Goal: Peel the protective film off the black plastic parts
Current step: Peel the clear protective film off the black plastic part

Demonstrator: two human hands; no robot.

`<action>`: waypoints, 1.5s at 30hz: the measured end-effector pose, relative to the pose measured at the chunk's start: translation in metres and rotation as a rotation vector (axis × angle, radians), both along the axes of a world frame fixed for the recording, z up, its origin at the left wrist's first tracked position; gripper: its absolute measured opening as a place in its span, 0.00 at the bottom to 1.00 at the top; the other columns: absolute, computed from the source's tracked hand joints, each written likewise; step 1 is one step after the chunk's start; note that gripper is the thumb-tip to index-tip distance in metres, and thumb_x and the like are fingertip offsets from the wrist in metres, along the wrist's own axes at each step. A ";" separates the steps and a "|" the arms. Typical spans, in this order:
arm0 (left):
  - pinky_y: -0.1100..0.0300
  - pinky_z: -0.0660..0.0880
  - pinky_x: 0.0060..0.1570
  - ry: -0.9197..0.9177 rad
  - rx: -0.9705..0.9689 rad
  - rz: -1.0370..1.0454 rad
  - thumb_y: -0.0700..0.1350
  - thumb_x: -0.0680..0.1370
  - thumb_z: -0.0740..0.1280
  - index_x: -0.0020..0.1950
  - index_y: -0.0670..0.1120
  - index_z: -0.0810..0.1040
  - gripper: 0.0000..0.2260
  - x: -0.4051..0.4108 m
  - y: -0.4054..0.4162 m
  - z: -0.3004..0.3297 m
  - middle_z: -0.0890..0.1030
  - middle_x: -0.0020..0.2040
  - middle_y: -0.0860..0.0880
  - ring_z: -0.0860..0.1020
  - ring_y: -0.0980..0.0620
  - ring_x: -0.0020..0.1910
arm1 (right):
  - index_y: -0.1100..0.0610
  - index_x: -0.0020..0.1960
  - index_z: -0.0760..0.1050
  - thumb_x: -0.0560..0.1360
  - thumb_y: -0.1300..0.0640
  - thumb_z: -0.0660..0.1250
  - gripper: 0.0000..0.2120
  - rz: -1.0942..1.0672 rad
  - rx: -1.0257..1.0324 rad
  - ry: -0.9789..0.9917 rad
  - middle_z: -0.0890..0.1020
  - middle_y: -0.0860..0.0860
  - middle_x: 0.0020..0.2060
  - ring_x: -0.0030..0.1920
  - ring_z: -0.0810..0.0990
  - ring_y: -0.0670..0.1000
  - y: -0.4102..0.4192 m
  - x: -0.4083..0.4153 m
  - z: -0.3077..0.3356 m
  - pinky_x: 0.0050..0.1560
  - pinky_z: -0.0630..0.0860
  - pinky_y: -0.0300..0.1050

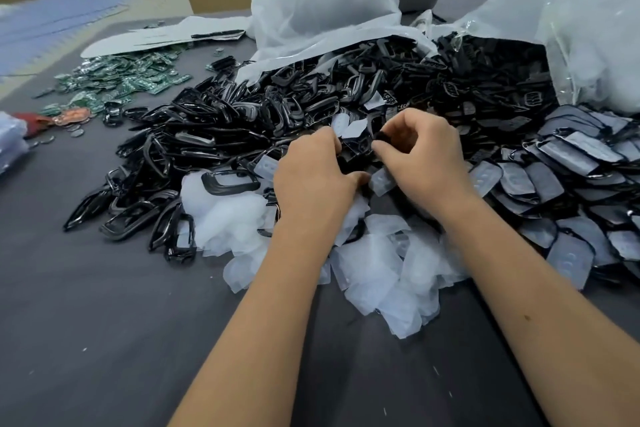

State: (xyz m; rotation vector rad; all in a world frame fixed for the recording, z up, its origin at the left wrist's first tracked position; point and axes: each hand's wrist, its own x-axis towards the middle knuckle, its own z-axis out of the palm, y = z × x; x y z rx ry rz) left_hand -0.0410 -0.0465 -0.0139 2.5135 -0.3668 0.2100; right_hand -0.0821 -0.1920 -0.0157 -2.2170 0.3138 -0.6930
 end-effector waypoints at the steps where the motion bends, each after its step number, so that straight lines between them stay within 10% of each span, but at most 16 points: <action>1: 0.49 0.79 0.50 -0.002 0.013 -0.003 0.59 0.69 0.80 0.54 0.50 0.77 0.22 -0.001 -0.001 0.000 0.81 0.50 0.50 0.80 0.46 0.51 | 0.54 0.44 0.80 0.75 0.56 0.76 0.06 -0.010 0.012 -0.019 0.82 0.44 0.36 0.36 0.78 0.41 0.001 0.000 -0.003 0.39 0.71 0.29; 10: 0.59 0.65 0.55 -0.237 0.023 0.130 0.55 0.77 0.74 0.57 0.50 0.82 0.12 0.006 0.006 -0.003 0.75 0.56 0.49 0.69 0.46 0.61 | 0.58 0.42 0.74 0.74 0.58 0.72 0.08 0.100 0.179 -0.047 0.84 0.55 0.36 0.41 0.86 0.59 0.006 0.001 -0.011 0.46 0.82 0.61; 15: 0.55 0.68 0.55 -0.168 0.084 0.117 0.53 0.80 0.72 0.58 0.50 0.84 0.10 0.012 0.009 -0.008 0.80 0.55 0.48 0.69 0.44 0.62 | 0.56 0.37 0.71 0.70 0.60 0.73 0.10 0.083 0.248 -0.042 0.75 0.49 0.29 0.31 0.73 0.50 0.002 0.003 -0.013 0.36 0.75 0.50; 21: 0.55 0.77 0.45 -0.162 -0.278 0.180 0.48 0.79 0.74 0.47 0.47 0.84 0.04 0.011 0.017 0.003 0.82 0.42 0.51 0.80 0.50 0.44 | 0.51 0.43 0.74 0.73 0.60 0.73 0.08 0.089 -0.003 -0.030 0.80 0.45 0.33 0.32 0.76 0.44 0.001 0.001 -0.014 0.38 0.74 0.37; 30: 0.57 0.82 0.51 -0.029 -0.708 0.254 0.46 0.79 0.73 0.64 0.49 0.76 0.15 0.023 0.028 0.008 0.80 0.57 0.46 0.85 0.56 0.41 | 0.51 0.51 0.85 0.76 0.50 0.75 0.06 0.331 -0.358 0.141 0.82 0.48 0.44 0.48 0.80 0.51 0.005 -0.002 -0.008 0.55 0.78 0.53; 34: 0.62 0.78 0.52 -0.156 -0.601 0.217 0.47 0.79 0.72 0.61 0.48 0.79 0.11 0.021 0.024 0.005 0.78 0.57 0.49 0.79 0.66 0.37 | 0.50 0.49 0.82 0.73 0.48 0.79 0.09 0.349 -0.349 0.176 0.81 0.46 0.42 0.44 0.79 0.48 0.000 -0.003 -0.004 0.51 0.79 0.51; 41: 0.56 0.66 0.66 -0.126 0.012 -0.047 0.57 0.77 0.73 0.58 0.54 0.85 0.12 0.016 0.004 -0.008 0.82 0.56 0.50 0.71 0.45 0.64 | 0.52 0.43 0.83 0.74 0.53 0.78 0.05 0.287 -0.229 0.136 0.83 0.45 0.39 0.41 0.79 0.45 -0.002 -0.004 -0.005 0.48 0.76 0.40; 45: 0.53 0.69 0.65 -0.096 -0.024 -0.043 0.54 0.75 0.76 0.53 0.56 0.85 0.08 0.013 -0.002 -0.011 0.80 0.54 0.50 0.68 0.45 0.63 | 0.52 0.46 0.81 0.75 0.56 0.75 0.03 0.130 -0.061 0.095 0.82 0.45 0.36 0.39 0.78 0.40 -0.004 -0.002 -0.005 0.40 0.72 0.30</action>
